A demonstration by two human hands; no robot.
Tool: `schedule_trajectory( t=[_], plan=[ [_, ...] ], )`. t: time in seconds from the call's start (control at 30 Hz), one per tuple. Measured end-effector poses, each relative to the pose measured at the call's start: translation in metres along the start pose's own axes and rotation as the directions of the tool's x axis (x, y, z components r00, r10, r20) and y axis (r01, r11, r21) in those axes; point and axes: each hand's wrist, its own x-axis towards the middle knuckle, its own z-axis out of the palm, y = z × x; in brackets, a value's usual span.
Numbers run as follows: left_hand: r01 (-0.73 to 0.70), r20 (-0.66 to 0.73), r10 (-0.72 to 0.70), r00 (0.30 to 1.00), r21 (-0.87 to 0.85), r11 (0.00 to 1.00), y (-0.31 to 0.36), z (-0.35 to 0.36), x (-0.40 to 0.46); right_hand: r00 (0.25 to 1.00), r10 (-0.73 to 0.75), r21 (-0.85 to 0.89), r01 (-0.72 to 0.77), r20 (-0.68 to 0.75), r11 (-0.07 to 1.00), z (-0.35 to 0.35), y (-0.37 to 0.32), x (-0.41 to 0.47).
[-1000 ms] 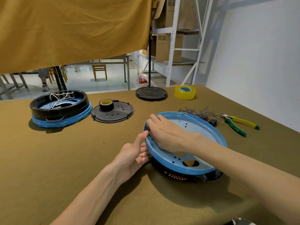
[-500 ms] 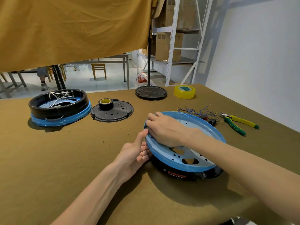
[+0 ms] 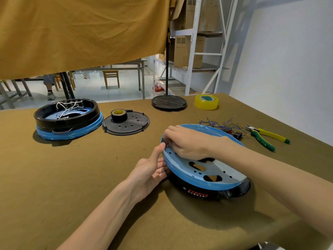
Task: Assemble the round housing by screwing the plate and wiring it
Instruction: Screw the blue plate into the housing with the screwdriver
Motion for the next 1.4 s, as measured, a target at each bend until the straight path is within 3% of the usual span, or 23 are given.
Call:
schedule_trajectory(
  t=[0.2, 0.43, 1.17, 1.27, 1.4],
  plan=[
    [-0.01, 0.007, 0.01, 1.0, 0.002, 1.0, -0.001, 0.0, 0.0, 0.997, 0.072, 0.132, -0.067, -0.032, 0.989, 0.001, -0.004, 0.002],
    [-0.01, 0.01, 0.01, 1.0, 0.007, 1.0, 0.001, 0.002, -0.001, 0.931, 0.213, 0.429, -0.069, -0.298, 0.901, 0.014, -0.001, -0.003],
    [-0.026, -0.065, 0.028, 0.997, 0.029, 0.999, -0.001, 0.002, 0.003, 0.934, 0.141, 0.341, -0.022, -0.328, 0.94, 0.01, 0.0, -0.011],
    [-0.025, -0.089, 0.028, 0.996, 0.025, 0.999, 0.001, 0.001, 0.004, 0.844, 0.232, 0.352, -0.056, -0.483, 0.934, -0.003, 0.009, -0.031],
    [-0.038, -0.108, 0.039, 0.993, 0.014, 0.999, 0.002, 0.001, -0.001, 0.552, 0.547, 0.47, -0.291, -0.629, 0.833, -0.006, 0.041, -0.071]
  ],
)
